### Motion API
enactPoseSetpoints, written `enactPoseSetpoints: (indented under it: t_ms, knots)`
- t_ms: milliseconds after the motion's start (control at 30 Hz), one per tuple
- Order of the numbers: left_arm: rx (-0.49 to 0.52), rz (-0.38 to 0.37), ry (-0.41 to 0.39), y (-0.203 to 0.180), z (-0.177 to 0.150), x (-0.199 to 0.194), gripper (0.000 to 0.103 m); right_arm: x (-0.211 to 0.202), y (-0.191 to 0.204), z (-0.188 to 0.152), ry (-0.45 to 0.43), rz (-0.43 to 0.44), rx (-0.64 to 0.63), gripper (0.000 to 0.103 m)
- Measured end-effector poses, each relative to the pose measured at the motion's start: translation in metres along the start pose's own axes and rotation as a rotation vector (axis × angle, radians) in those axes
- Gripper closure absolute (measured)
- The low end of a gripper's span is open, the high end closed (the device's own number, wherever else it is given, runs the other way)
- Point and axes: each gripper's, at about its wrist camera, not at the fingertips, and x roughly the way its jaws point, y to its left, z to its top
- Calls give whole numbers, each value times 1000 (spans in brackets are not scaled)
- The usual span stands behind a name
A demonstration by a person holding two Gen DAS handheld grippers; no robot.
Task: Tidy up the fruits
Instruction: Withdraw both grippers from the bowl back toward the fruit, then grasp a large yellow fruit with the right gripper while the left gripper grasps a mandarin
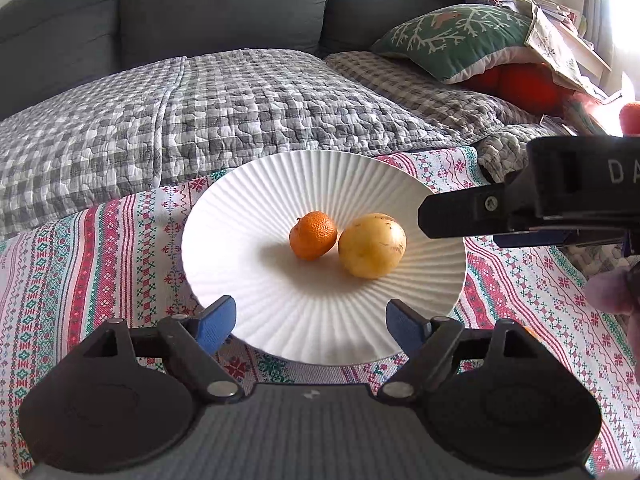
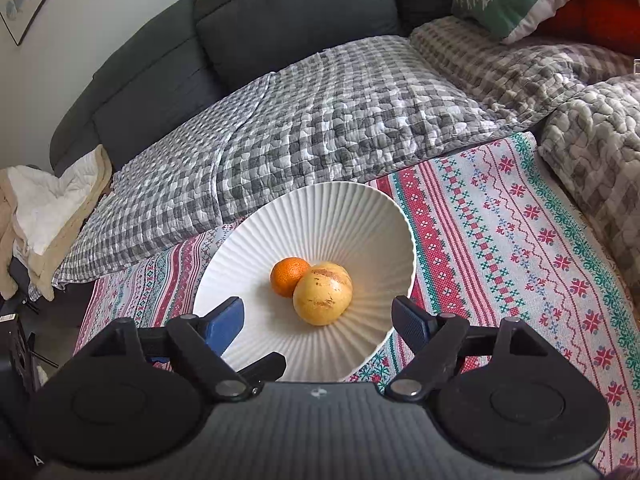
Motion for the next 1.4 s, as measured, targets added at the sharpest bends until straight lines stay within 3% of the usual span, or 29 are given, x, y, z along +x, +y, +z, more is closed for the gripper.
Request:
enactPoseSetpoints:
  t_ms: [533, 867, 1200, 1400]
  knots:
    - [-89, 72, 36, 6, -43, -78, 10, -56, 19, -39, 15, -40, -55, 8]
    - [-64, 126, 75, 5, -79, -89, 8, -65, 23, -69, 47, -58, -166, 6]
    - [-58, 139, 101, 14, -84, -82, 8, -58, 31, -88, 98, 47, -363, 7]
    - [-72, 132, 73, 14, -80, -80, 9, -46, 35, -94, 140, 112, -400, 22]
